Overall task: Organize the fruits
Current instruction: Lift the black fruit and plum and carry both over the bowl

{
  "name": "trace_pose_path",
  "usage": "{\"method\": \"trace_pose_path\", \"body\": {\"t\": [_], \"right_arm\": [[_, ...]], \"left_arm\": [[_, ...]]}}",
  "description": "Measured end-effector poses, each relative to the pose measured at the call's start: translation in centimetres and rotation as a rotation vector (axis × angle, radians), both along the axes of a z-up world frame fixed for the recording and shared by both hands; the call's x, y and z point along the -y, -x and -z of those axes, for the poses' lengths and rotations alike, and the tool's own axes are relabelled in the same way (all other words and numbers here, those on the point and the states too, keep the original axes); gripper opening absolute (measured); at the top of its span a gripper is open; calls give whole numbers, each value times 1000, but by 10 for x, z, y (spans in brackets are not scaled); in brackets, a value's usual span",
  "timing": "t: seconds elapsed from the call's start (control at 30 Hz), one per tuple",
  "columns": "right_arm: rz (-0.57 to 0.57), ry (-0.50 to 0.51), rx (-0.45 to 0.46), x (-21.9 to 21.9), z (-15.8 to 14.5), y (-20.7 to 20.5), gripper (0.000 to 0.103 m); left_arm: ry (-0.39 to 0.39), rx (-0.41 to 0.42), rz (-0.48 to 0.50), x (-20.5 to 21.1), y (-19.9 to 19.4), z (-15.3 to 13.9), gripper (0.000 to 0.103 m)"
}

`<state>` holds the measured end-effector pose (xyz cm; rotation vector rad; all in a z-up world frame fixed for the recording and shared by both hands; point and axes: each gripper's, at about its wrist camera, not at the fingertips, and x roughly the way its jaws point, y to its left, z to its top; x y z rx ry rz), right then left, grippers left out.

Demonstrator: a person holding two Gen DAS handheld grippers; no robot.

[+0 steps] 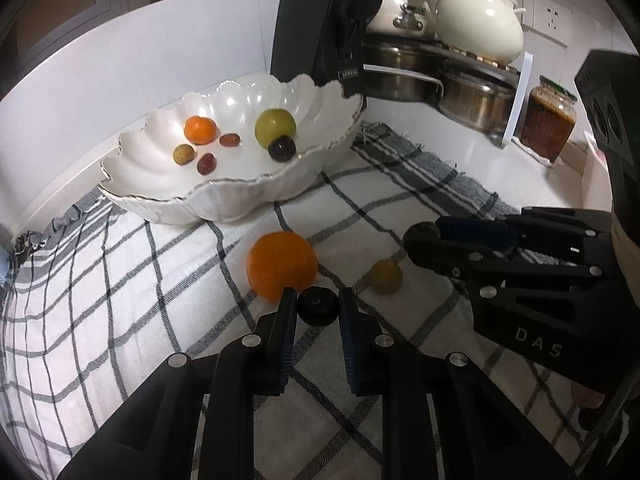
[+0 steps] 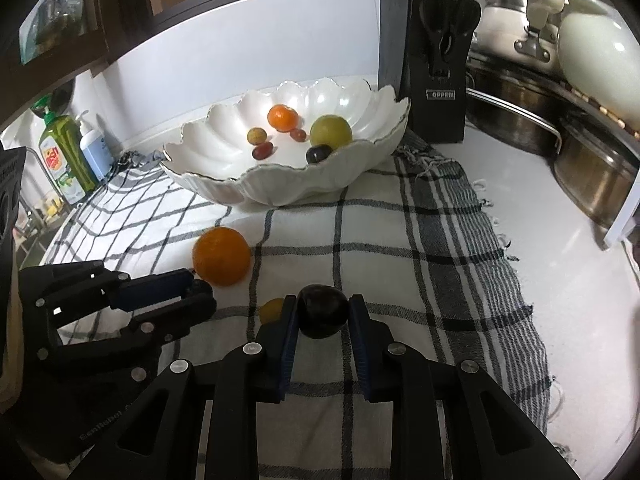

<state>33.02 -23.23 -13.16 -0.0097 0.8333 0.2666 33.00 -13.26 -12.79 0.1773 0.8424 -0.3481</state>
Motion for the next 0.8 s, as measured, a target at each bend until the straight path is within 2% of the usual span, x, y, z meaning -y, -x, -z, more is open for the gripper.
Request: {"method": "trace_pose_path", "body": {"t": [0.4, 0.8], "right_arm": [[6, -7, 67, -7, -28, 19, 26], [5, -5, 162, -21, -63, 38, 26]], "left_arm": [[39, 72, -20, -13, 16, -33, 22], [54, 180, -64, -34, 34, -68, 22]]}}
